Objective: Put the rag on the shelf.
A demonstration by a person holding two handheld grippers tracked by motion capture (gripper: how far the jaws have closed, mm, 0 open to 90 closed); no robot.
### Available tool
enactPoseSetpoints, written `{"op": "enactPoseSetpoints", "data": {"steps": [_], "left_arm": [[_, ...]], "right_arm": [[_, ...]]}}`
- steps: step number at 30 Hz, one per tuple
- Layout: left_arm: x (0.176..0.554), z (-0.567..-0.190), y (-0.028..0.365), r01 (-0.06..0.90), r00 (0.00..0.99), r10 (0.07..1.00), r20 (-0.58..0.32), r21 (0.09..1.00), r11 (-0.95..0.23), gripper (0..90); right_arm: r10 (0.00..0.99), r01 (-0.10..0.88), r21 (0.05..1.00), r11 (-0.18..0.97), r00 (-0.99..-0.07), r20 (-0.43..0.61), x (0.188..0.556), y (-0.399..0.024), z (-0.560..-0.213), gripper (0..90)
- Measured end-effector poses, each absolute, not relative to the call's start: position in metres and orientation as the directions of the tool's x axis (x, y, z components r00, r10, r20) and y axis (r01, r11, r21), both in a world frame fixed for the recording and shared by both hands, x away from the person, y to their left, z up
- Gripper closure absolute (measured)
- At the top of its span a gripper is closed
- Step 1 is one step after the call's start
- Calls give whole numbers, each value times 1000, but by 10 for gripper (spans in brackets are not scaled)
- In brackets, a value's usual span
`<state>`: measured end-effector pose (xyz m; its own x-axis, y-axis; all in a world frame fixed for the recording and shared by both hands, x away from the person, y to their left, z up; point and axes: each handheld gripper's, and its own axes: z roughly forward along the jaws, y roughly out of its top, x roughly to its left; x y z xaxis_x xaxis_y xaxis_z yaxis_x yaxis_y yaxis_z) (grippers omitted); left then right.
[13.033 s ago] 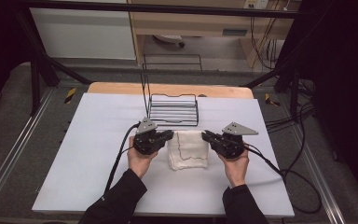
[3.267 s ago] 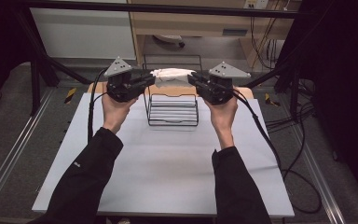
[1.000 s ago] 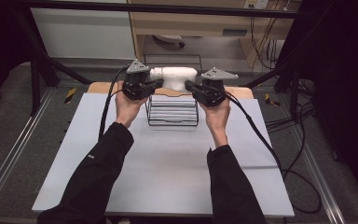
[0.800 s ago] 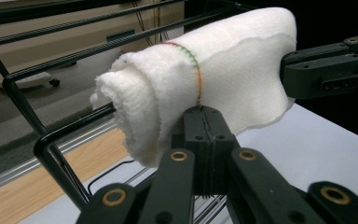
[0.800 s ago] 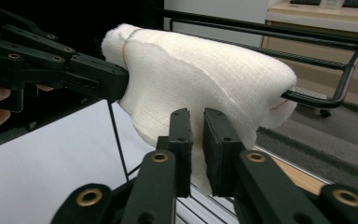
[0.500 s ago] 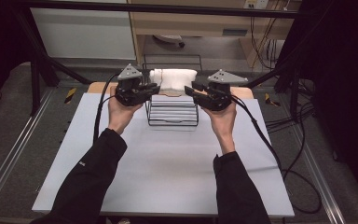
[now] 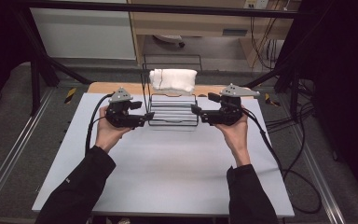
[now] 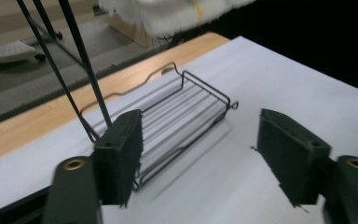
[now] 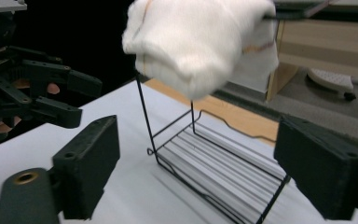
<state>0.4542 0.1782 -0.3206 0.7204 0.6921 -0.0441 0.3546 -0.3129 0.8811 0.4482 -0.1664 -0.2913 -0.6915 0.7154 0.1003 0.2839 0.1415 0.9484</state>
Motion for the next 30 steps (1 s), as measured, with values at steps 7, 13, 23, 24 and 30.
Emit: {"op": "enactPoseSetpoints", "data": {"steps": [7,13,23,24,30], "left_arm": [[441,-346,193,360,720,693,-32,871,-334,129],[427,-366,211,369,719,694,-31,863,-344,89],[407,-399,243,409,697,715,-57,850,-332,84],[405,-403,247,413,694,717,-60,849,-329,84],[395,-413,263,427,684,727,-60,841,-332,85]], "right_arm": [[703,327,927,183,-703,110,442,-179,-318,39],[689,352,913,204,-714,122,433,-188,-343,12],[688,399,894,204,-708,159,417,-206,-379,5],[686,402,893,203,-709,163,416,-207,-381,5],[682,436,873,218,-708,184,404,-222,-402,5]]}}
